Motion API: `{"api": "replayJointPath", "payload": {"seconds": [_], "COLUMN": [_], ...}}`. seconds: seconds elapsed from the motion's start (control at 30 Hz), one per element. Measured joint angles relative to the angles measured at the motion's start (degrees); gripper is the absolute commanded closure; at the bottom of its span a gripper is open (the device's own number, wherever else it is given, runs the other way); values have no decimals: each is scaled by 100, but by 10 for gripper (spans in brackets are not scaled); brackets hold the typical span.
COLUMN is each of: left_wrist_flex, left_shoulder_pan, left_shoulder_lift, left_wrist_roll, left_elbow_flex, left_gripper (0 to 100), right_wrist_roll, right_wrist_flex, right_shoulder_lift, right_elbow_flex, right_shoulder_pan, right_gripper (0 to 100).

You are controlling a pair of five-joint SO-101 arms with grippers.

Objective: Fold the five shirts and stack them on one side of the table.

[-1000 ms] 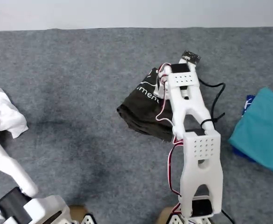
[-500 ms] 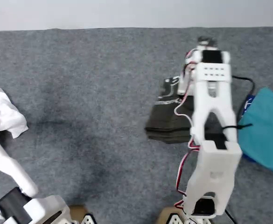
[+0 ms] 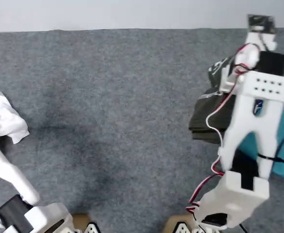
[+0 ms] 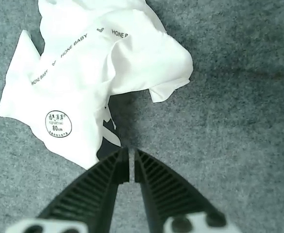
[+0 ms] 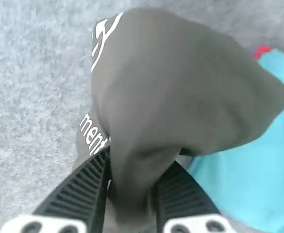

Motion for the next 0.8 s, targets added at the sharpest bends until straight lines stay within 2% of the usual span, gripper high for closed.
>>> {"api": "replayJointPath", "payload": {"seconds": [0.53,0.8], "left_wrist_flex": [44,220], "left_shoulder_pan": [18,510], "left_shoulder_lift": [0,0], "left_wrist_roll": [0,53], "left_elbow_flex": [0,0], "left_gripper": [970,971], "right_wrist_roll": [475,712], "right_wrist_flex": [0,-202], "right_shoulder_lift": [-316,378], "right_elbow_flex": [44,44], "right_shoulder_pan": [1380,2031], "right_gripper": [989,989]}}
